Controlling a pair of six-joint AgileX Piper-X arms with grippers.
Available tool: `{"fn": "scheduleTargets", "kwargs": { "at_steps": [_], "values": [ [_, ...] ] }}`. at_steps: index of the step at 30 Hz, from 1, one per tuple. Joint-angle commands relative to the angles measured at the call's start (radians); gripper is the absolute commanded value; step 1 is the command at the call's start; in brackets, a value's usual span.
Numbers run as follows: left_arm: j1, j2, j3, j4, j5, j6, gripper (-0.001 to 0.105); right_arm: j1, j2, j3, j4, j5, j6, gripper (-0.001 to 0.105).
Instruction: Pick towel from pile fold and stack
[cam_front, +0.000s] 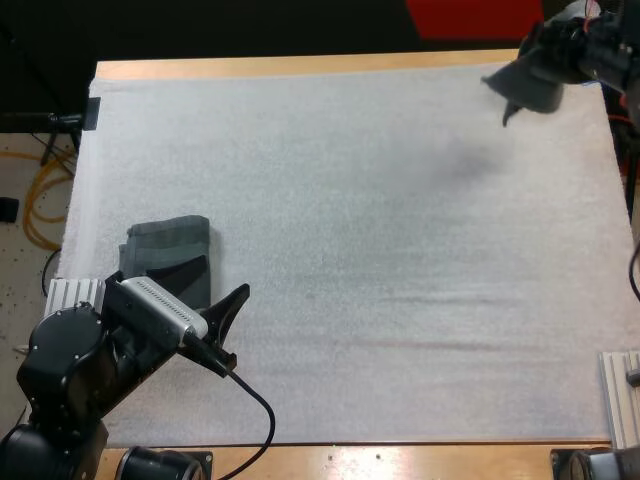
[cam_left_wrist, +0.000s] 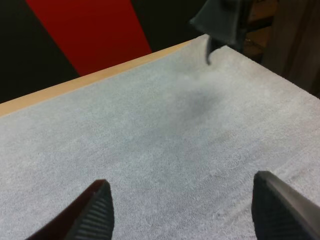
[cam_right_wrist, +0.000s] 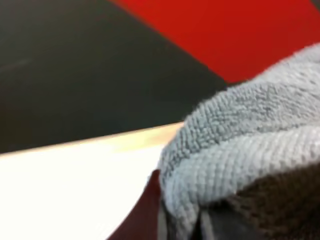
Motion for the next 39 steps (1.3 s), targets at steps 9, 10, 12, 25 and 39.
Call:
{"fn": "scheduleTargets", "kwargs": {
  "at_steps": [9, 10, 12, 25, 39],
  "values": [
    [-0.003, -0.002, -0.007, -0.017, -0.002, -0.009, 0.058, 0.109, -0.210, -0.006, 0.417, -0.047, -0.158, 0.000],
    [-0.003, -0.002, -0.007, -0.015, -0.002, -0.009, 0.058, 0.123, -0.223, 0.003, 0.459, -0.047, -0.158, 0.000],
    [-0.003, -0.002, -0.007, -0.010, -0.002, -0.009, 0.058, 0.153, -0.242, 0.027, 0.527, -0.047, -0.158, 0.000],
    [-0.003, -0.002, -0.007, 0.009, -0.002, -0.009, 0.058, 0.505, -0.268, 0.342, 0.344, 0.087, -0.007, 0.000],
    [-0.003, -0.002, -0.007, 0.009, -0.002, -0.009, 0.058, 0.682, -0.263, 0.384, 0.164, -0.047, 0.059, 0.090]
  ]
}}
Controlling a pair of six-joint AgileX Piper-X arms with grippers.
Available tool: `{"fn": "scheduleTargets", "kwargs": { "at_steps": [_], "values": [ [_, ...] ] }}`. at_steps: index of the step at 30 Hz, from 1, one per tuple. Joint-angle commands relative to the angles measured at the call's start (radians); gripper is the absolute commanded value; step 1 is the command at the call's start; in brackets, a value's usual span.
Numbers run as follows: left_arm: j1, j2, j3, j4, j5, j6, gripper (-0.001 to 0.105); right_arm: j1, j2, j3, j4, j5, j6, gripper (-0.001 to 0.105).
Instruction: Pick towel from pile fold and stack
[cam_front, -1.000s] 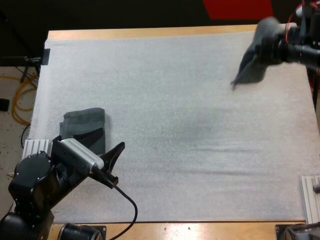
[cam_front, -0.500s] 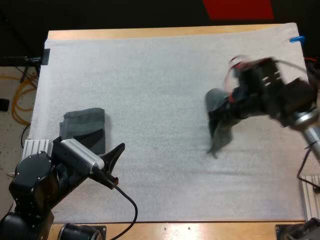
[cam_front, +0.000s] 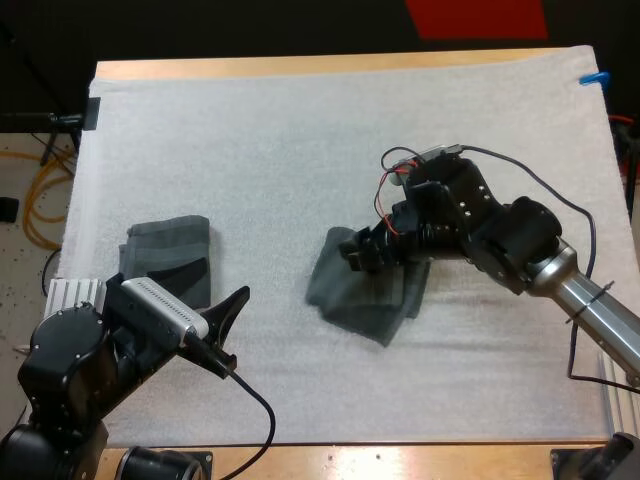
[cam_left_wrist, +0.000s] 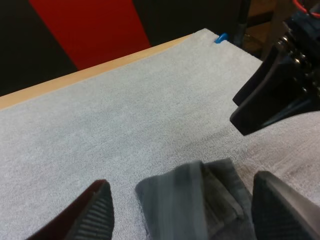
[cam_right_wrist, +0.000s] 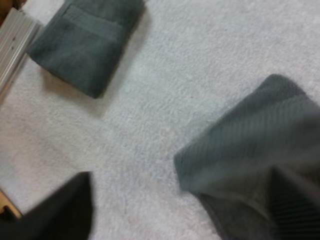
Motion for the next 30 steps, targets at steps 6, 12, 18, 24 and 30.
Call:
{"fn": "scheduleTargets", "kwargs": {
  "at_steps": [6, 12, 18, 24, 30],
  "values": [
    [-0.003, -0.002, -0.007, -0.005, -0.002, -0.009, 0.058, 0.008, -0.071, -0.009, 0.168, 0.006, -0.008, 0.090],
    [-0.003, -0.002, -0.007, -0.004, 0.005, -0.009, 0.058, 0.008, -0.146, -0.009, 0.349, 0.066, -0.034, 0.090],
    [-0.003, -0.002, -0.007, -0.004, 0.005, -0.009, 0.058, 0.008, -0.202, 0.044, 0.396, 0.099, -0.030, 0.090],
    [-0.003, -0.002, -0.007, 0.041, 0.005, -0.009, 0.058, 0.008, -0.207, 0.225, 0.297, 0.121, -0.024, 0.090],
    [-0.003, -0.002, -0.007, 0.127, 0.005, -0.009, 0.058, 0.008, -0.200, 0.391, 0.084, 0.117, 0.076, 0.090]
  ]
}}
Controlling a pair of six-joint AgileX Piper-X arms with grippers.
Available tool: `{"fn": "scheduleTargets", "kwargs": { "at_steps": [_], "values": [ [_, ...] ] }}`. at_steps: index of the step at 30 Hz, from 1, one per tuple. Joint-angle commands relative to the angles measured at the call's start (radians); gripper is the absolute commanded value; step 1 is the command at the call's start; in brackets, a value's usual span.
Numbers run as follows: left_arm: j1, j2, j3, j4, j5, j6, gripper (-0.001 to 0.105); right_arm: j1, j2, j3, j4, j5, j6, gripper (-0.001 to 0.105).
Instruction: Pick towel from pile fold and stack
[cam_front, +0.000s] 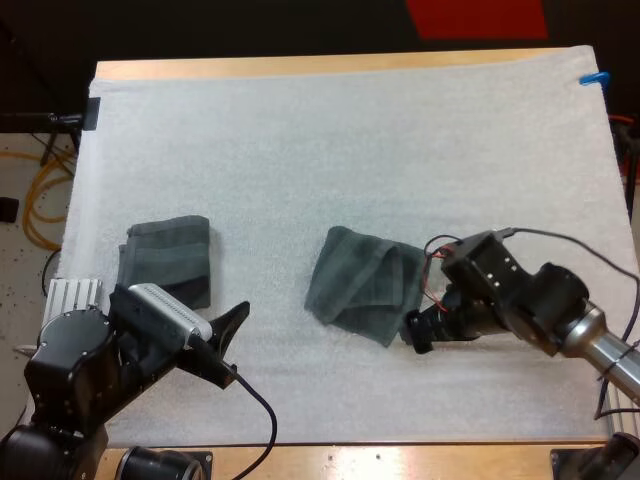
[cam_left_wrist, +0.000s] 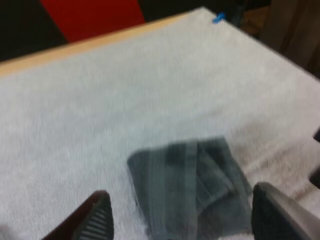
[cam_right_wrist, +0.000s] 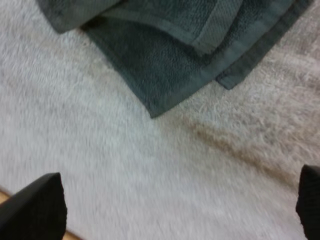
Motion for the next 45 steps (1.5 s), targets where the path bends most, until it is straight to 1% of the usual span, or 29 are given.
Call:
{"fn": "scheduleTargets", "kwargs": {
  "at_steps": [1, 3, 9, 12, 14, 16, 20, 22, 24, 26, 29, 33, 34, 35, 36, 37, 38, 39, 40, 42, 45],
  "values": [
    [-0.003, -0.002, -0.004, 0.015, 0.005, -0.006, 0.058, 0.003, 0.010, 0.023, -0.066, -0.003, 0.035, 0.090],
    [-0.003, -0.002, -0.001, 0.023, 0.005, -0.006, 0.058, 0.003, 0.032, 0.048, -0.114, -0.012, 0.073, 0.090],
    [-0.003, -0.002, 0.000, 0.033, 0.005, -0.006, 0.058, 0.001, 0.177, 0.065, -0.253, -0.129, 0.163, 0.090],
    [-0.003, -0.002, 0.000, 0.040, 0.005, -0.006, 0.058, 0.001, 0.256, 0.065, -0.328, -0.166, 0.240, 0.089],
    [-0.003, -0.002, 0.000, 0.053, 0.005, -0.006, 0.058, 0.001, 0.307, 0.065, -0.353, -0.201, 0.294, 0.084],
    [-0.003, -0.002, 0.000, 0.071, 0.005, -0.006, 0.058, 0.001, 0.342, 0.065, -0.362, -0.219, 0.325, 0.079],
    [-0.003, -0.002, 0.000, 0.142, 0.005, -0.006, 0.058, 0.001, 0.391, 0.065, -0.385, -0.225, 0.366, 0.065],
    [-0.003, -0.002, 0.000, 0.166, 0.005, -0.006, 0.058, 0.001, 0.403, 0.065, -0.404, -0.228, 0.377, 0.060],
    [-0.003, -0.002, 0.000, 0.176, 0.005, -0.006, 0.058, 0.001, 0.418, 0.065, -0.418, -0.241, 0.413, 0.056],
    [-0.003, -0.002, 0.000, 0.176, 0.005, -0.006, 0.058, 0.001, 0.443, 0.065, -0.423, -0.251, 0.448, 0.054],
    [-0.003, -0.002, 0.000, 0.176, 0.005, -0.006, 0.058, 0.001, 0.475, 0.065, -0.420, -0.258, 0.474, 0.054],
    [-0.003, -0.002, 0.000, 0.176, 0.005, -0.006, 0.058, 0.001, 0.490, 0.065, -0.426, -0.279, 0.481, 0.053],
    [-0.003, -0.002, 0.000, 0.176, 0.005, -0.006, 0.058, 0.001, 0.488, 0.065, -0.426, -0.279, 0.478, 0.050],
    [-0.003, -0.002, 0.000, 0.176, 0.005, -0.006, 0.058, 0.001, 0.484, 0.065, -0.426, -0.279, 0.477, 0.042],
    [-0.003, -0.002, 0.000, 0.176, 0.005, -0.006, 0.058, 0.001, 0.482, 0.065, -0.426, -0.278, 0.473, 0.038],
    [-0.003, -0.002, 0.000, 0.176, 0.005, -0.006, 0.058, 0.001, 0.474, 0.065, -0.426, -0.270, 0.463, 0.026],
    [-0.003, -0.002, 0.000, 0.176, 0.005, -0.006, 0.058, 0.001, 0.463, 0.065, -0.426, -0.259, 0.442, 0.010],
    [-0.003, -0.002, 0.000, 0.176, 0.005, -0.006, 0.058, 0.001, 0.456, 0.065, -0.426, -0.252, 0.431, 0.004],
    [-0.003, -0.002, 0.000, 0.176, 0.005, -0.006, 0.058, 0.001, 0.440, 0.065, -0.426, -0.231, 0.424, 0.001],
    [-0.003, -0.002, 0.000, 0.176, 0.005, -0.006, 0.058, 0.001, 0.408, 0.065, -0.426, -0.197, 0.414, 0.001],
    [-0.003, -0.002, 0.000, 0.176, 0.005, -0.006, 0.058, 0.001, 0.344, 0.055, -0.417, -0.153, 0.368, 0.001]
  ]
}}
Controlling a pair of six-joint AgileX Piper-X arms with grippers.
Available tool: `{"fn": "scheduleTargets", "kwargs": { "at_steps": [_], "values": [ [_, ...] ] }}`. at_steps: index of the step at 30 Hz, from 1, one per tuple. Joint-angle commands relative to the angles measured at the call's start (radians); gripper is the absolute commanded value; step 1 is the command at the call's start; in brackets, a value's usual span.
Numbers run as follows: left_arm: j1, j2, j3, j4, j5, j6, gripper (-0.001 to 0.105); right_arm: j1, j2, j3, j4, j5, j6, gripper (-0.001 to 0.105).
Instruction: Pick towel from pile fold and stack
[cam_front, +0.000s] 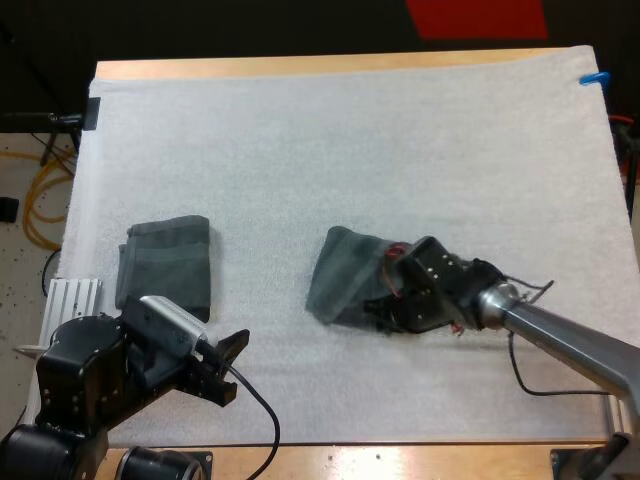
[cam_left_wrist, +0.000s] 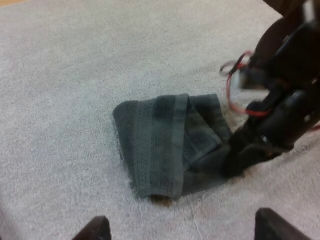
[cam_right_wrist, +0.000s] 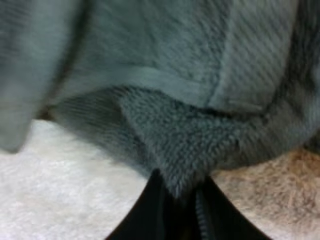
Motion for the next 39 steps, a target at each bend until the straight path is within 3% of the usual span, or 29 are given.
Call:
{"fn": "scheduleTargets", "kwargs": {
  "at_steps": [1, 9, 17, 22, 25, 28, 33, 35, 39],
  "values": [
    [-0.003, -0.002, 0.000, 0.003, 0.005, -0.006, 0.058, 0.001, -0.056, -0.020, 0.006, 0.031, -0.037, 0.001],
    [-0.003, -0.002, 0.000, 0.003, 0.005, -0.006, 0.058, 0.001, -0.269, -0.157, 0.006, 0.203, -0.173, 0.001],
    [-0.003, -0.002, 0.000, 0.003, 0.005, -0.006, 0.058, -0.001, -0.356, -0.403, 0.006, 0.640, -0.493, 0.001],
    [-0.003, -0.002, 0.000, 0.003, 0.005, -0.006, 0.058, -0.009, -0.356, -0.462, 0.002, 0.848, -0.697, 0.001],
    [-0.003, -0.002, 0.000, 0.003, 0.005, -0.006, 0.058, -0.022, -0.337, -0.459, 0.069, 0.832, -0.739, 0.001],
    [-0.003, -0.002, 0.000, 0.003, 0.005, -0.006, 0.058, -0.024, -0.298, -0.459, 0.164, 0.781, -0.691, 0.001],
    [-0.003, -0.002, 0.000, 0.003, 0.005, -0.006, 0.058, -0.021, -0.212, -0.459, 0.229, 0.453, -0.448, 0.001],
    [-0.003, -0.002, 0.000, 0.003, 0.005, -0.006, 0.058, -0.007, -0.160, -0.450, 0.230, 0.344, -0.407, 0.001],
    [-0.003, -0.002, 0.000, 0.003, 0.005, -0.006, 0.058, 0.057, -0.070, -0.426, 0.230, 0.256, -0.396, 0.001]
  ]
}}
